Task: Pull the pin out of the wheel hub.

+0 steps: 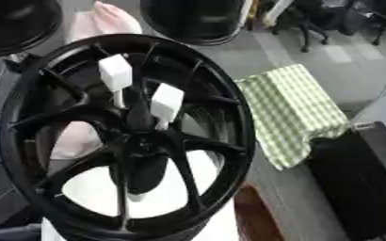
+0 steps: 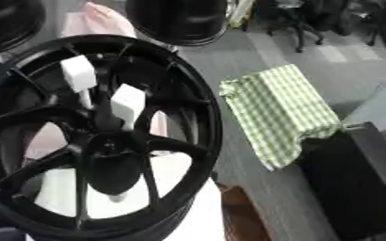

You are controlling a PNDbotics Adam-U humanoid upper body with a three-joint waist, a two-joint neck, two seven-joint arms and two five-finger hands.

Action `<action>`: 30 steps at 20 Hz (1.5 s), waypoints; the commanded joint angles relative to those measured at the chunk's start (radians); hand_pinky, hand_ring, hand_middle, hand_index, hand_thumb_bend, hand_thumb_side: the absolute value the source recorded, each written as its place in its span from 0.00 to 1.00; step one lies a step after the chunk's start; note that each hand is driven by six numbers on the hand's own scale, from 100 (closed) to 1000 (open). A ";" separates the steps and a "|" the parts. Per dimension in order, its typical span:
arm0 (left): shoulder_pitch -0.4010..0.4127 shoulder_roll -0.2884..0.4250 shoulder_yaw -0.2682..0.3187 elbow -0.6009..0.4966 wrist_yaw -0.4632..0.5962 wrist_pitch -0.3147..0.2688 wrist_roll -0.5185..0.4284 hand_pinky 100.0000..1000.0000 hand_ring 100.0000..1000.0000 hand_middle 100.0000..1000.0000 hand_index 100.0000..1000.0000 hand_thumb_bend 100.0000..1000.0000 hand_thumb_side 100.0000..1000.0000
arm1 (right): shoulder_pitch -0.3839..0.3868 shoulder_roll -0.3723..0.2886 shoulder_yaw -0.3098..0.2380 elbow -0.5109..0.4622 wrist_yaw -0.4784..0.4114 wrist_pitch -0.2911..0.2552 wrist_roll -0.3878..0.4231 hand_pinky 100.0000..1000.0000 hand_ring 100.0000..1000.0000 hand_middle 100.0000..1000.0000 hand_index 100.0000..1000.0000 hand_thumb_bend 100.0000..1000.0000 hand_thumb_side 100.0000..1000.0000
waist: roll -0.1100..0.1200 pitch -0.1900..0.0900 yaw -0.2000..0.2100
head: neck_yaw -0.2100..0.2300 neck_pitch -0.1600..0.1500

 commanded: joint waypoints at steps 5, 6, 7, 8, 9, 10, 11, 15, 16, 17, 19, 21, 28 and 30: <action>-0.013 0.037 0.043 -0.018 0.021 -0.005 0.042 0.67 0.62 0.44 0.72 0.05 0.93 | 0.139 -0.144 -0.192 0.113 -0.118 -0.082 0.059 0.61 0.44 0.18 0.40 0.28 0.00 | 0.022 -0.004 -0.055 | 0.091 -0.008; -0.013 0.039 0.048 -0.020 0.023 -0.005 0.049 0.67 0.62 0.44 0.72 0.05 0.93 | 0.164 -0.128 -0.214 0.124 -0.133 -0.076 0.060 0.61 0.46 0.23 0.45 0.30 0.00 | 0.026 -0.001 -0.064 | 0.104 -0.010; -0.014 0.042 0.053 -0.021 0.026 -0.004 0.055 0.67 0.62 0.44 0.72 0.05 0.93 | 0.189 -0.110 -0.236 0.135 -0.148 -0.071 0.062 0.65 0.54 0.36 0.56 0.36 0.00 | 0.028 0.001 -0.072 | 0.116 -0.011; -0.015 0.044 0.057 -0.022 0.029 -0.004 0.060 0.67 0.62 0.44 0.72 0.05 0.93 | 0.214 -0.090 -0.253 0.148 -0.153 -0.069 0.069 0.70 0.62 0.48 0.65 0.48 0.04 | 0.031 0.003 -0.079 | 0.127 -0.012; -0.017 0.047 0.060 -0.022 0.031 -0.005 0.064 0.67 0.62 0.44 0.72 0.05 0.93 | 0.240 -0.069 -0.270 0.160 -0.147 -0.070 0.079 0.73 0.68 0.57 0.71 0.59 0.07 | 0.034 0.005 -0.086 | 0.136 -0.014; -0.018 0.049 0.062 -0.023 0.033 -0.005 0.068 0.67 0.62 0.44 0.72 0.04 0.93 | 0.265 -0.046 -0.287 0.171 -0.136 -0.074 0.090 0.75 0.72 0.65 0.76 0.64 0.08 | 0.037 0.007 -0.091 | 0.145 -0.017; -0.020 0.051 0.064 -0.022 0.035 -0.005 0.071 0.67 0.62 0.44 0.72 0.04 0.93 | 0.293 -0.019 -0.306 0.181 -0.121 -0.079 0.098 0.77 0.77 0.74 0.84 0.71 0.12 | 0.040 0.010 -0.096 | 0.152 -0.019; -0.026 0.053 0.067 -0.019 0.040 -0.006 0.077 0.67 0.62 0.44 0.72 0.04 0.93 | 0.397 0.084 -0.396 0.185 -0.059 -0.086 0.066 0.79 0.84 0.85 0.92 0.74 0.41 | 0.049 0.016 -0.101 | 0.167 -0.021; -0.027 0.051 0.062 -0.017 0.041 -0.006 0.074 0.67 0.62 0.44 0.72 0.04 0.93 | 0.503 0.143 -0.447 0.140 -0.025 -0.103 0.017 0.79 0.84 0.86 0.92 0.71 0.46 | 0.048 0.014 -0.090 | 0.157 -0.017; -0.029 0.044 0.049 -0.015 0.041 -0.007 0.066 0.67 0.62 0.44 0.72 0.04 0.93 | 0.677 0.218 -0.517 0.040 0.011 -0.139 -0.065 0.79 0.84 0.86 0.92 0.70 0.50 | 0.046 0.009 -0.067 | 0.133 -0.009; -0.032 0.032 0.032 -0.011 0.037 -0.008 0.049 0.67 0.62 0.44 0.72 0.04 0.93 | 0.874 0.328 -0.596 -0.138 0.078 -0.157 -0.218 0.79 0.83 0.86 0.92 0.68 0.51 | 0.046 0.004 -0.039 | 0.105 0.001; -0.035 0.025 0.027 -0.010 0.033 -0.009 0.040 0.67 0.62 0.44 0.72 0.04 0.92 | 0.926 0.382 -0.608 -0.247 0.130 -0.122 -0.324 0.78 0.83 0.85 0.92 0.67 0.49 | 0.048 0.002 -0.030 | 0.095 0.005; -0.038 0.012 0.023 -0.017 0.029 -0.010 0.033 0.67 0.62 0.44 0.72 0.04 0.91 | 0.898 0.455 -0.551 -0.457 0.106 0.023 -0.543 0.68 0.66 0.63 0.76 0.61 0.08 | 0.053 -0.003 -0.026 | 0.088 0.007; -0.039 0.005 0.021 -0.021 0.029 -0.011 0.032 0.67 0.62 0.44 0.72 0.04 0.91 | 0.860 0.481 -0.514 -0.505 0.092 0.071 -0.554 0.68 0.65 0.61 0.75 0.60 0.08 | 0.056 -0.005 -0.024 | 0.087 0.005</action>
